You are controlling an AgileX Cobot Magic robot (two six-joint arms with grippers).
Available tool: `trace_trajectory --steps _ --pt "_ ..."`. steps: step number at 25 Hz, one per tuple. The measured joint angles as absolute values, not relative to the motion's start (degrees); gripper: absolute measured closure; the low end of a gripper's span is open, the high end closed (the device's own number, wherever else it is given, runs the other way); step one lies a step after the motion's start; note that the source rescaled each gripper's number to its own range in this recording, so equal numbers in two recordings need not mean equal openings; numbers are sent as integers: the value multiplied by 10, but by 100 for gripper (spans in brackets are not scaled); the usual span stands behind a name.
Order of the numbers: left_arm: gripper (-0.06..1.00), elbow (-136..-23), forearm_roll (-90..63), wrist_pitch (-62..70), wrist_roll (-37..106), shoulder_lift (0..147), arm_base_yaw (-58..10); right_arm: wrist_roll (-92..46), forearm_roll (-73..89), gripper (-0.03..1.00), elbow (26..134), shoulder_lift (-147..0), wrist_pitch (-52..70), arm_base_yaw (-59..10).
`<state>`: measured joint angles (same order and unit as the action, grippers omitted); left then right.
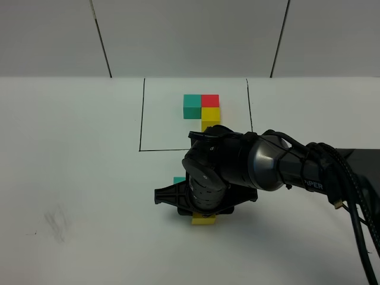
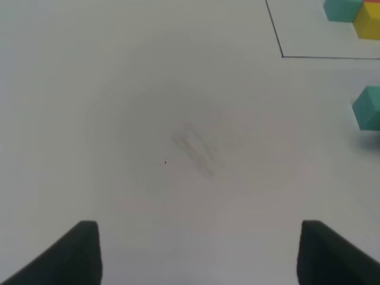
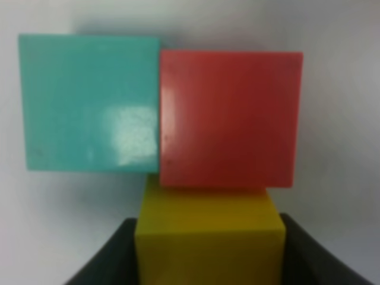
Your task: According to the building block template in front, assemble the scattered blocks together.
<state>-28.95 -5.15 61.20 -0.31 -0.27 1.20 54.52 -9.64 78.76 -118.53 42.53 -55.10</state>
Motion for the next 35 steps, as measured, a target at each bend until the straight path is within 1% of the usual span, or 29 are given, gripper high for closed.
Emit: trace_trajectory --steps 21,29,35 --pt "39 -290 -51 612 -4 -3 12 551 -110 74 789 -1187 442 -551" --pt "39 -290 -51 612 -4 -3 12 516 -108 74 883 -1230 523 -551" --pt "39 -290 -51 612 -4 -3 12 514 -107 74 893 -1236 534 -551"
